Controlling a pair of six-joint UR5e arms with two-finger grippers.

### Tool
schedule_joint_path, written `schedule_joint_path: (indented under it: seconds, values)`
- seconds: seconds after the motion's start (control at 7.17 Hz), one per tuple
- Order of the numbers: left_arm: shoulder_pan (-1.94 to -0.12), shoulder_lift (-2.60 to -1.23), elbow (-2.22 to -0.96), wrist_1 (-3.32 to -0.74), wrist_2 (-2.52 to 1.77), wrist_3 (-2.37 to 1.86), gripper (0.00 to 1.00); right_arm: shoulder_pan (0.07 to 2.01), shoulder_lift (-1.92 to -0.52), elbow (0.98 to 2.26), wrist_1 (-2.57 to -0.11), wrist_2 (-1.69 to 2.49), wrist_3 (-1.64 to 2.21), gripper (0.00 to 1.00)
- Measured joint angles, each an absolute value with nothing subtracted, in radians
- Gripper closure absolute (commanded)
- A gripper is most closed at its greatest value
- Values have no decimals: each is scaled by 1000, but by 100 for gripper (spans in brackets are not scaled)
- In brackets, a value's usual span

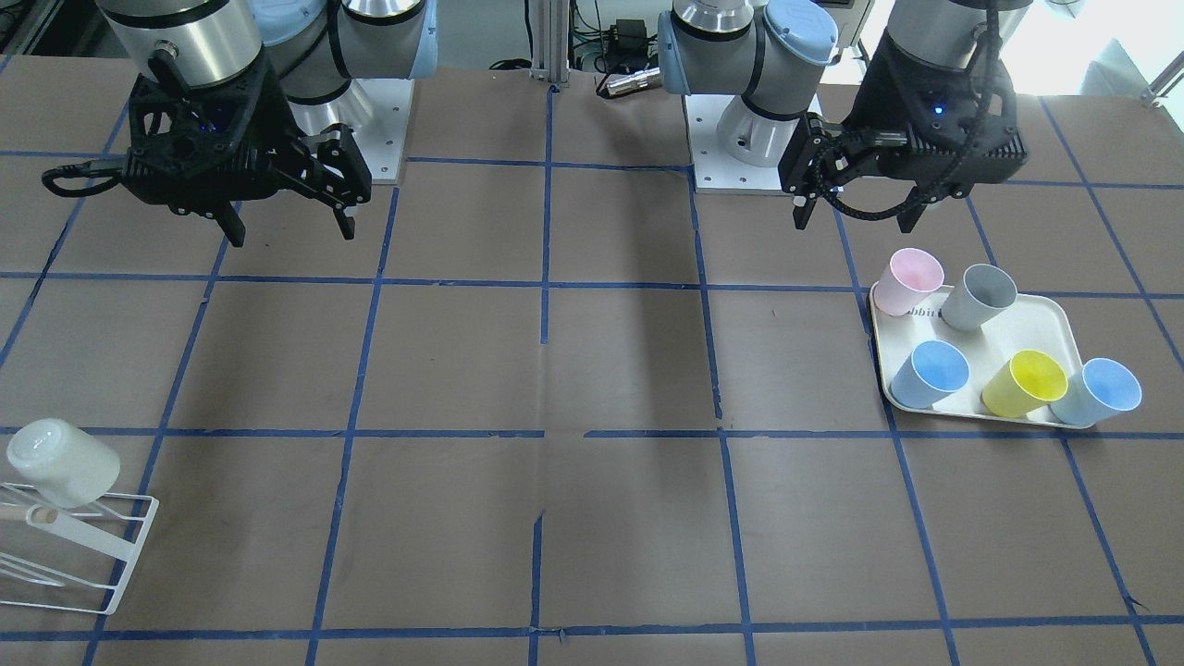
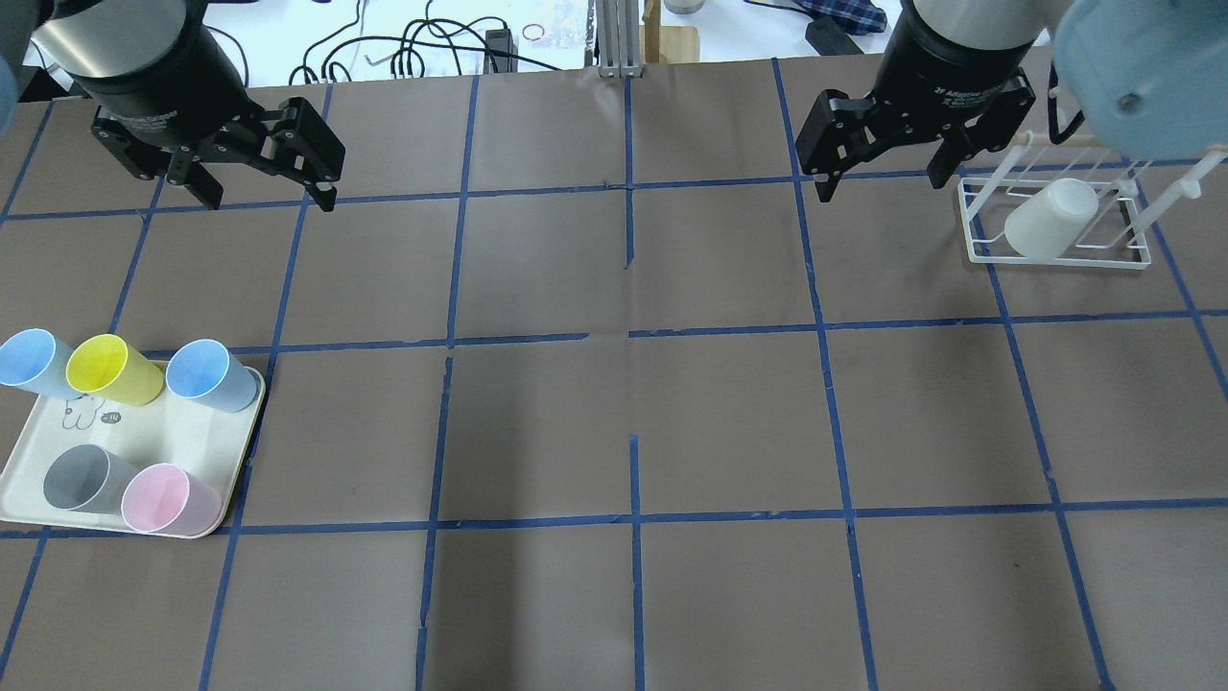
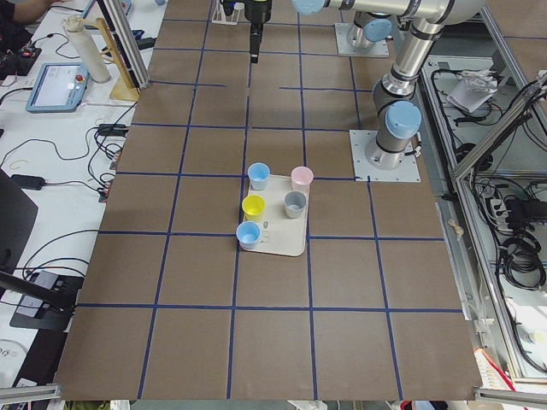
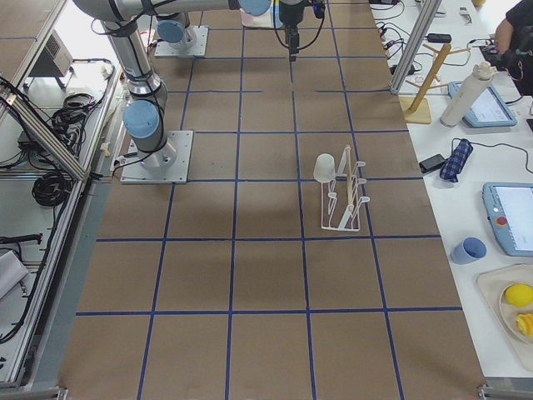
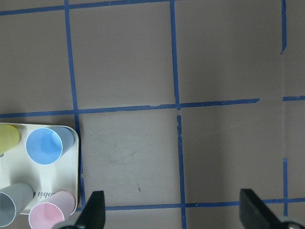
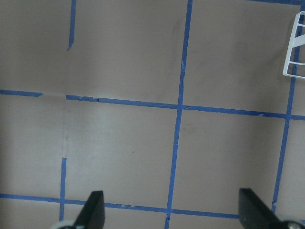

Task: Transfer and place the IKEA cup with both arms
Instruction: 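Move the right gripper toward the white cup on the wire rack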

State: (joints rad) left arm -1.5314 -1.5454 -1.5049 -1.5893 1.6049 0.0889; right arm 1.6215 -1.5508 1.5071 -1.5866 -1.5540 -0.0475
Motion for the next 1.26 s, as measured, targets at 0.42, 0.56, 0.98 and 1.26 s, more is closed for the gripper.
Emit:
schedule_joint_path:
  seconds: [0.42, 0.56, 0.98, 1.26]
  values:
    - [-1527, -1544, -1508, -1589, 1603, 89, 0, 1622, -1551, 1507, -1587, -1554, -48, 0]
    - [-1526, -1544, -1508, -1589, 1600, 89, 0, 1621, -1550, 1506, -1587, -1555, -49, 0]
    - [-1522, -1543, -1508, -1602, 1601, 83, 0, 1574, -1555, 1501, -1581, -1617, -82, 0]
    - [-1523, -1545, -1511, -1608, 1595, 77, 0, 1455, -1561, 1493, -1581, -1633, -163, 0]
